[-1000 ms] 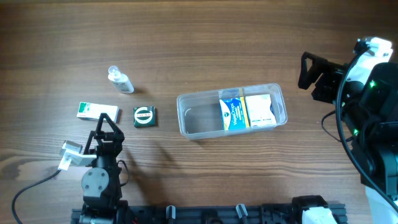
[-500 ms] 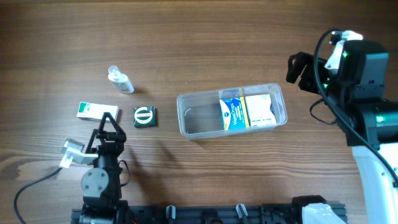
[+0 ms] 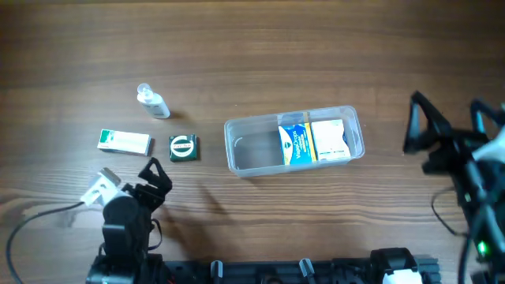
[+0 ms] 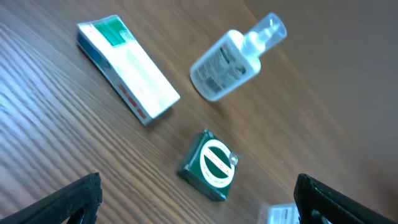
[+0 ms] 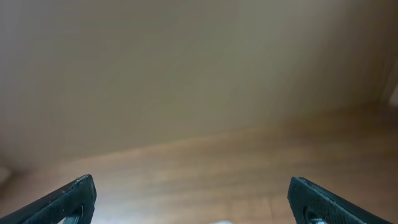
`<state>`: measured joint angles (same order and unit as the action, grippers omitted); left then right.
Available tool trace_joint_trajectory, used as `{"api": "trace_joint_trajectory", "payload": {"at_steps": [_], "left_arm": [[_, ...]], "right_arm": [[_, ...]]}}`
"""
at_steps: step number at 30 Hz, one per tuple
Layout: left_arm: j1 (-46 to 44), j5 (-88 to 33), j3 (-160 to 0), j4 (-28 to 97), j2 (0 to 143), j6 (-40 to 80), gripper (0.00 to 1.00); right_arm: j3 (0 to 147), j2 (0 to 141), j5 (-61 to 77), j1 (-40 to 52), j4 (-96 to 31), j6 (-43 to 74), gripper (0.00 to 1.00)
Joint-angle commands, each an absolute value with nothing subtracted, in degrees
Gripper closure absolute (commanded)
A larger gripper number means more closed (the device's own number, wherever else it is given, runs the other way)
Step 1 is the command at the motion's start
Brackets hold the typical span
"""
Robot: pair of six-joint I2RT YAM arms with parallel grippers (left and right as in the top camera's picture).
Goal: Pack container
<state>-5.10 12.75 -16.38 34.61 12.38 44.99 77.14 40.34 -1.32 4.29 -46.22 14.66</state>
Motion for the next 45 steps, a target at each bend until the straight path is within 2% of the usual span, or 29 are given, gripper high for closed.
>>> {"api": "trace_joint_trajectory", "payload": {"at_steps": [1,7,10,13,18,20,22,27,34,37,45], "left_arm": [[-4.69,18.55,-28.49,36.01,22.5,42.13,0.01],[-4.69,32.36,-55.88,48.49,45.76,27.29,0.0],[-4.71,31.07,-59.79,49.43,50.52,24.84,0.0],[-4.71,23.22,-59.83,49.34,52.23,24.82,0.0],[-4.71,20.12,-59.83,49.34,53.04,24.88,0.0],[-4.58,21.67,-59.81,50.7,53.58,29.63,0.0],[-3.29,24.84,-59.81,54.94,56.18,40.53,0.0],[2.02,23.09,-59.81,59.66,65.12,54.81,0.0],[13.02,11.09,-59.81,52.84,78.65,56.62,0.0],[16.97,4.23,-59.81,48.16,84.38,53.74,0.0],[18.22,0.47,-59.81,39.2,95.77,50.89,0.04]], "right_arm": [[77.41,38.3,-1.28,4.05,-46.46,13.65,0.0],[77.32,38.76,-1.26,4.05,-54.06,13.67,0.0],[77.25,38.85,-2.11,4.05,-56.51,13.56,0.0],[77.25,38.89,-2.13,4.05,-56.51,13.54,0.0],[77.25,38.92,-2.13,4.05,-56.73,13.54,0.0],[77.25,39.0,-2.13,4.05,-57.12,13.52,0.0],[77.25,39.05,-2.13,4.05,-58.17,13.54,0.0],[77.25,39.05,-2.13,4.05,-60.82,13.52,0.0],[77.25,39.05,-2.13,4.05,-63.55,13.56,0.0],[77.25,39.05,-2.13,4.05,-63.96,13.56,0.0],[77.25,39.05,-2.13,4.05,-63.96,13.54,0.0]]}}
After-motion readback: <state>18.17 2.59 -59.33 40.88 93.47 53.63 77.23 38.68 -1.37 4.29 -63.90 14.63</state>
